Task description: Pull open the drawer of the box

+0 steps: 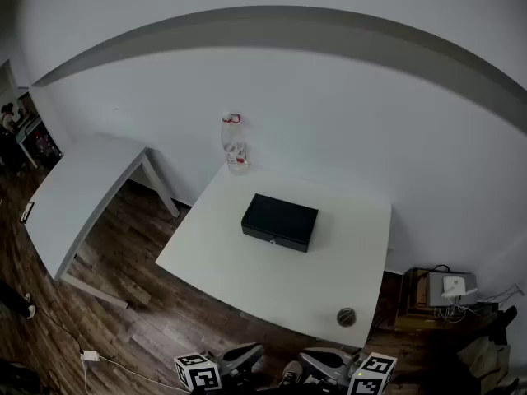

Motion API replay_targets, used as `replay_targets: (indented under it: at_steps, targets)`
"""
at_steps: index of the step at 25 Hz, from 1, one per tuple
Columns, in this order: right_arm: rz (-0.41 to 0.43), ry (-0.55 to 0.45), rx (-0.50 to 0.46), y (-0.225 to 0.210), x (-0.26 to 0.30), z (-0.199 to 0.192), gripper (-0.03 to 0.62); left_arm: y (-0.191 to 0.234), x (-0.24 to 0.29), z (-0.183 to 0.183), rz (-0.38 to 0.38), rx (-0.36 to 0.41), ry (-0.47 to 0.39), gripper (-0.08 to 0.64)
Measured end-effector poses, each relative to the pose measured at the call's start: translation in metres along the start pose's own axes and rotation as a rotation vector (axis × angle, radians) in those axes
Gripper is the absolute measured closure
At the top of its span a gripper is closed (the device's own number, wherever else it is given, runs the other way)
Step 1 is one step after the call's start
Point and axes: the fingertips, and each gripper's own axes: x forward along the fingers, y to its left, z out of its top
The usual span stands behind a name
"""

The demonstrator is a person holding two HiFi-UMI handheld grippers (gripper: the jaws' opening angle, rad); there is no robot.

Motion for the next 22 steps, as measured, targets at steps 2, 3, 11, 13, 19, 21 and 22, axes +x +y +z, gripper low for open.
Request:
replay_targets:
  at_steps: [2, 3, 11, 13, 19, 21, 22]
  targets:
    - [0.006, 0.004, 0.031, 0.017, 0.007, 0.01, 0.589, 0.001, -0.001, -0.001, 0.0, -0.001, -0.001, 0.56]
    - [0.007, 0.006, 0.039, 0.021, 0.009, 0.013, 0.589, 0.001, -0.002, -0.002, 0.0, -0.002, -0.001, 0.56]
    - [0.001, 0.005, 0.04, 0.02, 0.008, 0.013, 0.589, 0.0, -0.002, -0.001, 0.004, -0.005, 0.0, 0.56]
    - [-0.003, 0.003, 0.037, 0.014, 0.005, 0.009, 0.589, 0.001, -0.002, -0.002, 0.004, -0.004, -0.002, 0.56]
    - [-0.042, -0.025, 0.07, 0.003, 0.0, 0.017, 0.588, -0.001, 0.0, -0.004, 0.001, -0.002, 0.003, 0.56]
    - [-0.069, -0.042, 0.066, -0.007, -0.004, 0.021, 0.588, -0.002, 0.001, -0.005, 0.003, -0.003, 0.002, 0.56]
    - [-0.079, -0.051, 0.064, -0.012, -0.005, 0.025, 0.588, -0.002, 0.001, -0.005, 0.005, -0.004, 0.002, 0.56]
